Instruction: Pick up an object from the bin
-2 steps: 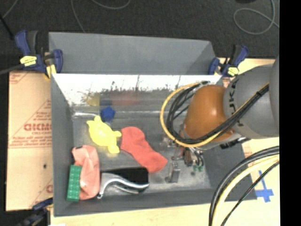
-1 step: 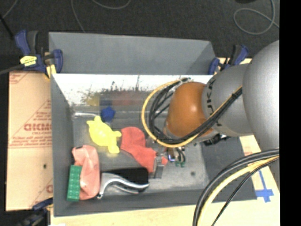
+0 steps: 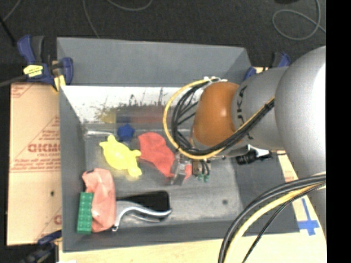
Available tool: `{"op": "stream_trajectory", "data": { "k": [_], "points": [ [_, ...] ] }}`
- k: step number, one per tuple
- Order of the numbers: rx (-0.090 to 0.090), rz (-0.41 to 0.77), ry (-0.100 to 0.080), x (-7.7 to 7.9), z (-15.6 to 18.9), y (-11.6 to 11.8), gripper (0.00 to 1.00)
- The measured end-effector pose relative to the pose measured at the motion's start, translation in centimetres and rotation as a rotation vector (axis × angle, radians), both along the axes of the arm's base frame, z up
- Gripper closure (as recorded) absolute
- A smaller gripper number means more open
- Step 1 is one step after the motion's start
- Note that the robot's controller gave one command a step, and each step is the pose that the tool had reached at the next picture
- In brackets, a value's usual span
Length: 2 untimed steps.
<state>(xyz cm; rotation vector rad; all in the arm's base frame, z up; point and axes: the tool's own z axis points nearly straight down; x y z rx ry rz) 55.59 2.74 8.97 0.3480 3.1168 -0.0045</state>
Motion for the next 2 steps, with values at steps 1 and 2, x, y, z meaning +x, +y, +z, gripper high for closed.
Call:
{"op": "stream_trajectory", "data": {
  "k": [1, 2],
  "points": [
    [0.000, 0.001, 0.000, 0.0, 0.0, 0.0, 1.00],
    [-0.001, 0.052, -0.003, -0.2, 9.8, 1.2, 1.00]
  ]
}}
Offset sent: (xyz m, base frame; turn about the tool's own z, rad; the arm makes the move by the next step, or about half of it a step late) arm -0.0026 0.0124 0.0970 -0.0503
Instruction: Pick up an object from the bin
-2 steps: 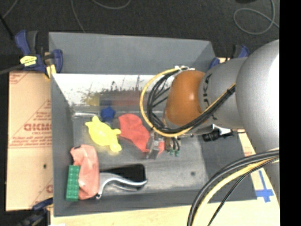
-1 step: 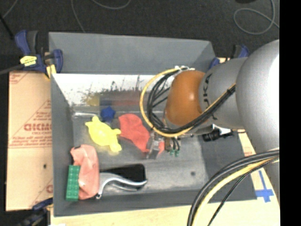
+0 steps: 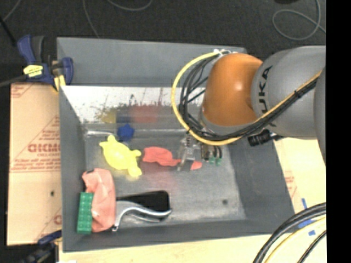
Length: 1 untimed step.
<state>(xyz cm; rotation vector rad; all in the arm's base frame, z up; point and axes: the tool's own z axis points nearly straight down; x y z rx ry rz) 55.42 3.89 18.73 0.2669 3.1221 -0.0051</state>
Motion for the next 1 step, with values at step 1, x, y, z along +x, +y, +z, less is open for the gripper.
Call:
{"op": "stream_trajectory", "data": {
  "k": [1],
  "points": [
    [0.000, 0.001, 0.000, 0.00, 0.00, -0.01, 1.00]
  ]
}}
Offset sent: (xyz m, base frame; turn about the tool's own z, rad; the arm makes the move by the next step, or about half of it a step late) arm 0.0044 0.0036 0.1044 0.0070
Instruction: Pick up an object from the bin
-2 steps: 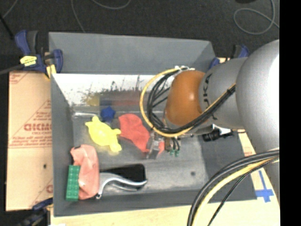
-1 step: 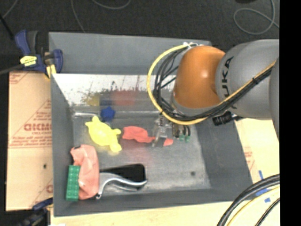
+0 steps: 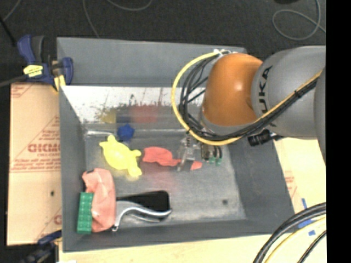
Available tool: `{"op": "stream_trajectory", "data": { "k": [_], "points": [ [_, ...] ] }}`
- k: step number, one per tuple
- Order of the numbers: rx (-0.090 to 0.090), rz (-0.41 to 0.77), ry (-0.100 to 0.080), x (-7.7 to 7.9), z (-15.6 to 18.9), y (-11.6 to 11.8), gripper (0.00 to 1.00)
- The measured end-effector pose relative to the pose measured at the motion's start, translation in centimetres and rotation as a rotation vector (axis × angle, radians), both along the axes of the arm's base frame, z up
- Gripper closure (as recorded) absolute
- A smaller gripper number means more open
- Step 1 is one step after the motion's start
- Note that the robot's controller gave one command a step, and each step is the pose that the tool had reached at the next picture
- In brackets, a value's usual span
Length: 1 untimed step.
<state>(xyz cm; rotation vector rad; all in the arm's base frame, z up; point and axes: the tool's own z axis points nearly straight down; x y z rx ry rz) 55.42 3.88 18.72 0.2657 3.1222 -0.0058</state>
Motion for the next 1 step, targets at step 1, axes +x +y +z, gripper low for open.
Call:
{"op": "stream_trajectory", "data": {
  "k": [1],
  "points": [
    [0.001, -0.001, 0.007, 0.04, 3.79, 0.11, 1.00]
  ]
}}
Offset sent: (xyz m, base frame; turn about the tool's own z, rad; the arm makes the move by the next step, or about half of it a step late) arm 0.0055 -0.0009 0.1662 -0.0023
